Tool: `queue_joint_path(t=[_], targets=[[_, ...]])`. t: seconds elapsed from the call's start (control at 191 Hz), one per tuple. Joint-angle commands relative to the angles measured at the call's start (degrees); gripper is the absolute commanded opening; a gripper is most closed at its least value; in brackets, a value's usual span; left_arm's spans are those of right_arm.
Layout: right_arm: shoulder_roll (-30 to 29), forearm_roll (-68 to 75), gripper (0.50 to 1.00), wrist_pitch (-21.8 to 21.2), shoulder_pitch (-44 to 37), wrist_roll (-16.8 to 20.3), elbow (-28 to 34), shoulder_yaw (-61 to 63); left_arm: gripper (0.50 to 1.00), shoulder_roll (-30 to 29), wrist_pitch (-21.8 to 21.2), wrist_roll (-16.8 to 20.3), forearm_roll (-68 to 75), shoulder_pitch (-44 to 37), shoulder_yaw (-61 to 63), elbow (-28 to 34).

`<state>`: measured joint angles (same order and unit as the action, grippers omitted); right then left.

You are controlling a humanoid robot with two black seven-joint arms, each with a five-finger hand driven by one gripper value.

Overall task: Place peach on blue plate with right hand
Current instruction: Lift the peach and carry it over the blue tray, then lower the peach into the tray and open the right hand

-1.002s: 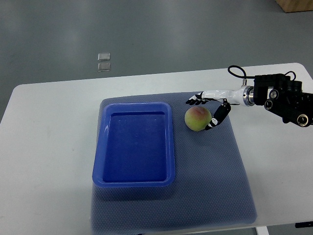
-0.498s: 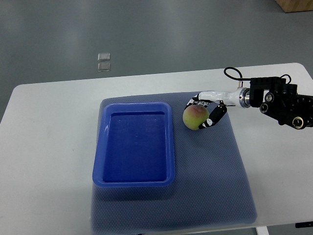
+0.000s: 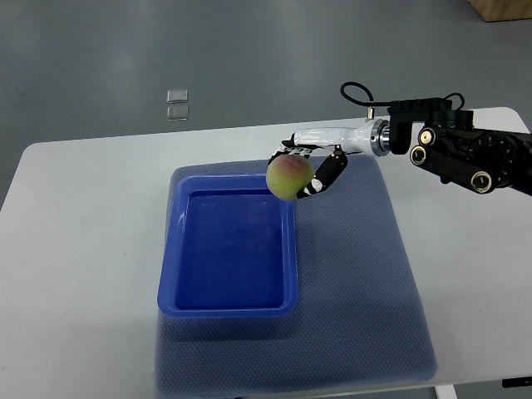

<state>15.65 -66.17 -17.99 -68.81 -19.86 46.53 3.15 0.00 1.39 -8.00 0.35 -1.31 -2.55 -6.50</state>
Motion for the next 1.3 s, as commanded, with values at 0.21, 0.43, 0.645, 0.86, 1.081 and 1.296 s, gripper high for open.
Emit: queue_joint_path(t=[0.21,0.43,0.645,0.86,1.081,1.296], targets=[[-9.6,-0.3,0.676,0.0,-2.5,0.2,-1.6,-5.4,1.000,0.0,0.0,0.0,0.0,0.0,0.0,0.0],[-12.0,-0.5,0.684,0.4,-1.3,0.3,-3.4,-6.9,1.000,0.0,0.0,0.0,0.0,0.0,0.0,0.0],[-12.5,-0.5,0.758,0.6,0.3,0.4,-3.5,-6.9,1.000,0.0,0.0,0.0,0.0,0.0,0.0,0.0],[-12.4,-0.6,0.870,0.5,1.1,0.4,-3.5,-7.0,1.000,0.0,0.0,0.0,0.0,0.0,0.0,0.0],[-12.2,-0.4,0.928,0.5,0.8,0.5,-3.6,-6.9,1.000,0.0,0.0,0.0,0.0,0.0,0.0,0.0],[-11.3,0.3,0.928,0.1,0.4,0.6,-3.6,-6.1,1.000,0.0,0.0,0.0,0.0,0.0,0.0,0.0]])
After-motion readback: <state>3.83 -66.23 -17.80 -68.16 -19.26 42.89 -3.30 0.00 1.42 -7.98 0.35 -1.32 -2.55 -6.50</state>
